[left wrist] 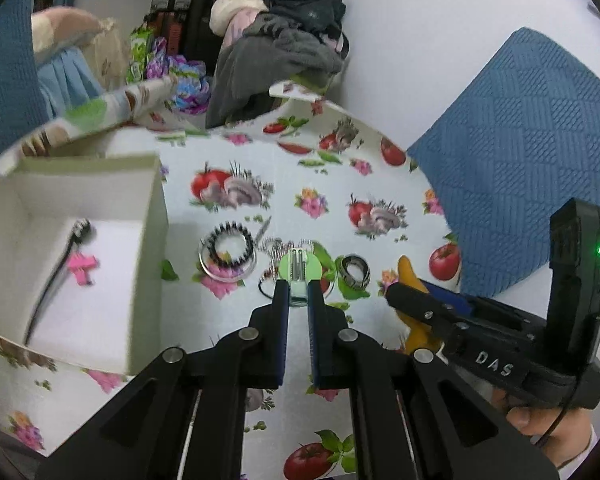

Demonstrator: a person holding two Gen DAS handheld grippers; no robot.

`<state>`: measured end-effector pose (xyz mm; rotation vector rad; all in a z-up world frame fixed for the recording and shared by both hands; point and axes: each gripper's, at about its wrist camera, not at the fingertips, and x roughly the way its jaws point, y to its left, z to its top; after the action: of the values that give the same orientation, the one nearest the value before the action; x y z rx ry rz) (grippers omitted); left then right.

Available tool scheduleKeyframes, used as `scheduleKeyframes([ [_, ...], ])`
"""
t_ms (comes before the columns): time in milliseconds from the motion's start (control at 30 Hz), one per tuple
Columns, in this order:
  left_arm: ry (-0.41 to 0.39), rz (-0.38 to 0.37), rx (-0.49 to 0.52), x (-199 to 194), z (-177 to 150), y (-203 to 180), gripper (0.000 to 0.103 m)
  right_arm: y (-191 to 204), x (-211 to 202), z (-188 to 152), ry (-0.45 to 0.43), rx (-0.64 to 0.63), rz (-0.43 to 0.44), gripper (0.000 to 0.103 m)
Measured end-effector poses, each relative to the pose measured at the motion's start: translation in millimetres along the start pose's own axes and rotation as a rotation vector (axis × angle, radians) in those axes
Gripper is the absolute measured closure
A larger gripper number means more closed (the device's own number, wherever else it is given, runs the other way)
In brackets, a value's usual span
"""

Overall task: Organize jewelry
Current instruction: 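Carry the yellow gourd with the right tool while the left tool carries the green charm to the box, then lower both items into the white box and open both tools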

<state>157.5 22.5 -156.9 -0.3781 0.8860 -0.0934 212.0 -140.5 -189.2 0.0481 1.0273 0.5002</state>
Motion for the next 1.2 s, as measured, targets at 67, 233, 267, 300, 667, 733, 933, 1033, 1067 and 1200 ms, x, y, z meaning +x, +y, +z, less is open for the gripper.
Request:
scheduleKeyframes([
  [67,-0.013,0.002,0.008,-11.6,7.3,0.4,0.094,5.6,-11.8,9.2,-0.023,0.0,0.004,0.075],
  [233,-0.057,0.008,0.021,-42.4,31.0,-0.3,0.094,24.5,-44.3,34.1,-0.085,-0.018,0.013,0.075],
  [267,-0.068,0.011,0.025,-48.9,36.2,-0.2,0.094,29.9,-51.3,39.4,-0.101,-0.025,0.015,0.075],
  [300,-0.077,0.013,0.028,-54.7,41.7,0.0,0.094,34.9,-56.8,43.6,-0.113,-0.033,0.017,0.075],
  [667,-0.149,0.036,0.047,-102.0,72.9,18.4,0.094,93.3,-86.0,74.7,-0.192,-0.114,0.064,0.075],
  [733,-0.154,0.038,0.049,-107.3,74.8,24.1,0.094,106.3,-85.4,78.9,-0.198,-0.135,0.058,0.075],
  [933,-0.155,0.054,0.032,-111.6,74.7,51.4,0.094,136.0,-66.3,83.3,-0.177,-0.151,0.074,0.075],
  [1033,-0.148,0.065,0.016,-111.7,73.1,70.6,0.094,150.2,-53.3,83.4,-0.162,-0.151,0.091,0.075],
  [1067,-0.147,0.069,0.014,-111.6,72.1,77.8,0.094,155.3,-47.7,83.2,-0.156,-0.151,0.099,0.075],
  [1200,-0.147,0.11,0.02,-107.3,66.8,104.6,0.094,172.1,-27.0,77.9,-0.159,-0.165,0.113,0.075],
])
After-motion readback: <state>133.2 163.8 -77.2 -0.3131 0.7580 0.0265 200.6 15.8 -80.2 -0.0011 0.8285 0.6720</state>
